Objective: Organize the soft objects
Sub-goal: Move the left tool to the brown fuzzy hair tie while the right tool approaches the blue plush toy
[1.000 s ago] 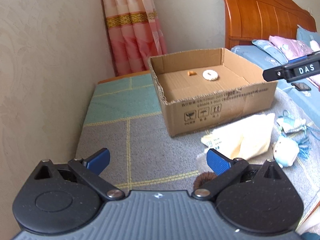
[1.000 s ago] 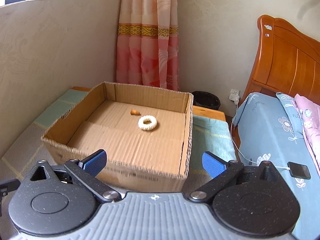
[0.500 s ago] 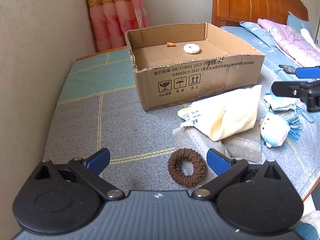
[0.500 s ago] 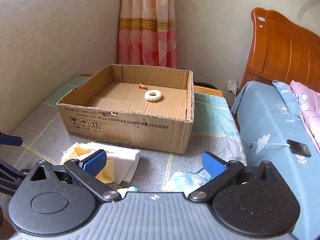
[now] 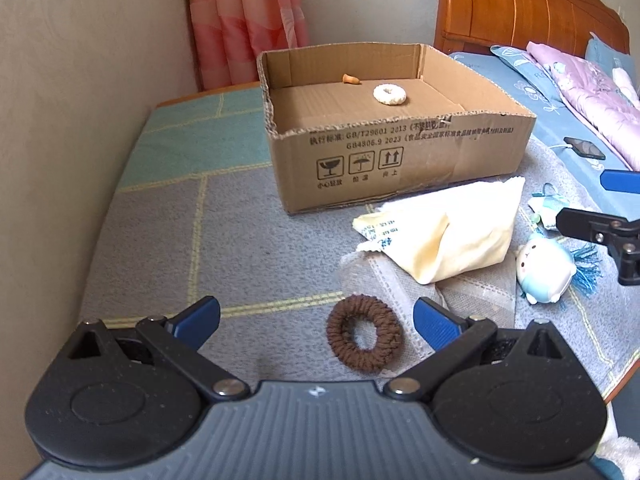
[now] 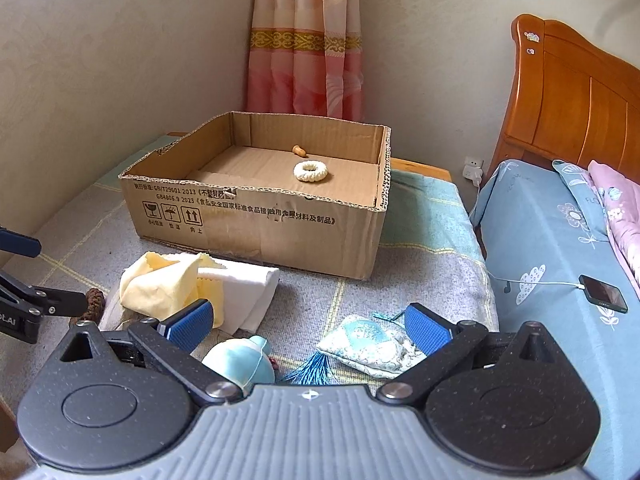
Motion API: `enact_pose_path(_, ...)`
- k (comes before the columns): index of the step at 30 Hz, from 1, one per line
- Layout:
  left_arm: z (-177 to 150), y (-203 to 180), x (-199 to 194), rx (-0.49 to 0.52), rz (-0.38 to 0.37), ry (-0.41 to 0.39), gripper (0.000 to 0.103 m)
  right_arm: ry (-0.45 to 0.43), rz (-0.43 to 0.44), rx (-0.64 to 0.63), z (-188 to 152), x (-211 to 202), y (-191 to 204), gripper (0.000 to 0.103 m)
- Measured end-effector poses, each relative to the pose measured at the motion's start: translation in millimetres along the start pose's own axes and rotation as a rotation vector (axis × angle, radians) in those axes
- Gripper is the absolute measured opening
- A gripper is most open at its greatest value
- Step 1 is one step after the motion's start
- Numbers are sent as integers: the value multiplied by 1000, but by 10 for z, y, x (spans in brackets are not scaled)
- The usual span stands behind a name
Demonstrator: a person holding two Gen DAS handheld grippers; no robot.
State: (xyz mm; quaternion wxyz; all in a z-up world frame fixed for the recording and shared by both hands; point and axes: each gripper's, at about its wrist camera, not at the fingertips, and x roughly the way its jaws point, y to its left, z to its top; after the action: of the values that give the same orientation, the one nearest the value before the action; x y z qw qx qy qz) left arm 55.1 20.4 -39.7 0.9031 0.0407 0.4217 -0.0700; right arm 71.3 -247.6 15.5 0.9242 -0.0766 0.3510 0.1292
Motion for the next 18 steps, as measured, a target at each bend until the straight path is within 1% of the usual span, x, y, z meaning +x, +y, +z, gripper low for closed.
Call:
enact_pose_path(2,-13,16,67,-35,-8,-3,102,-5,1,2,-13,-21,-21,103)
enact_pose_path(6,-58,60,193,-92,-38,25,102,-4,-1,7,-26,-34,-52,103)
enact_pose_path(10,-126,126,227,-132,-51,31,102,0,5,11,-40,-29,-64,103)
enact_pose_path(11,-137,151,223,-139,-44,33,102,3,4,9,-47,-21,-60,103)
enact_pose_path(15,-181,235,171,-126,18,39,102,18,6,-9,-63,3,-27,103)
enact_pose_path(16,-196,249,159,-119,50,44,102,21,10,-16,-72,7,-14,103)
enact_pose_path(18,-229,257,160,-82,146,53,102,29,21,-38,-95,18,22,103)
